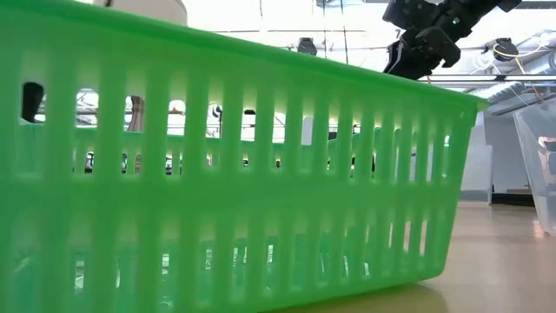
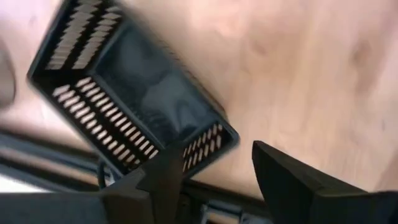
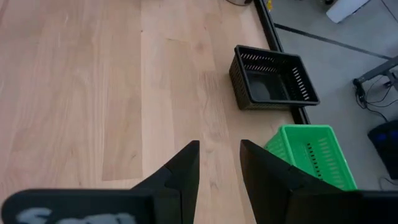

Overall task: Stack baskets by color
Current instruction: Stack the bottom black bin on top of the top black bin

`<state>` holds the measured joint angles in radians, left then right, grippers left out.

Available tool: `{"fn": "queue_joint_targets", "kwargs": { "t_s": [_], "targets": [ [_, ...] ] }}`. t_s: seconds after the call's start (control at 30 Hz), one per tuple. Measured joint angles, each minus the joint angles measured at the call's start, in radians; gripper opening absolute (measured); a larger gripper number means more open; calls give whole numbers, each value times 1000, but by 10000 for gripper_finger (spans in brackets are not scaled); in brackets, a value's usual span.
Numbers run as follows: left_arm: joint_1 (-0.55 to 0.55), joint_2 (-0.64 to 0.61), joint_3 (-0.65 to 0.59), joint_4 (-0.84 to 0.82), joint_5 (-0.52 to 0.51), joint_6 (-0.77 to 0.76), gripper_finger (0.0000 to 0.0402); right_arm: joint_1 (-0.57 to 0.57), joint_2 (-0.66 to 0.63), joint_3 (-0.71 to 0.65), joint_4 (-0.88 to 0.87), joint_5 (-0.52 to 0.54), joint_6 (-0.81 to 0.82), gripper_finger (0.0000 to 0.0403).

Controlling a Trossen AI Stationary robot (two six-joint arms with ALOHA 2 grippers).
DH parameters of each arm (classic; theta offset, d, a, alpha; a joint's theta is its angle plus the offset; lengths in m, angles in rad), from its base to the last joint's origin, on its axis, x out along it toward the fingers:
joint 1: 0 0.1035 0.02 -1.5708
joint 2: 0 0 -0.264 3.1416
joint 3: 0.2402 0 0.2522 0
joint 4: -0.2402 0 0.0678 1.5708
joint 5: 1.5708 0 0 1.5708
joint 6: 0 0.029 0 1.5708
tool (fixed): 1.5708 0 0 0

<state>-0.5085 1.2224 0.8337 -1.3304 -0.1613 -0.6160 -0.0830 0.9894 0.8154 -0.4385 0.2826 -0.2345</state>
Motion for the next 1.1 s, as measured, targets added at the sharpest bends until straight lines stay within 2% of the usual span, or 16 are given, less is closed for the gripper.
{"fn": "queue_joint_targets", "kwargs": {
  "t_s": [0.13,0.27,0.67,1.1],
  "targets": [
    [-58,0,0,-4,16,160,168,0,0,0,-3,0,-6,112],
    [-85,0,-6,-3,15,215,149,0,0,0,-11,0,-6,112],
    [-88,8,-115,39,-22,248,138,0,0,0,-9,0,-6,112],
    [-85,21,-132,140,-10,140,134,0,0,0,-7,-1,-6,112]
  ]
}}
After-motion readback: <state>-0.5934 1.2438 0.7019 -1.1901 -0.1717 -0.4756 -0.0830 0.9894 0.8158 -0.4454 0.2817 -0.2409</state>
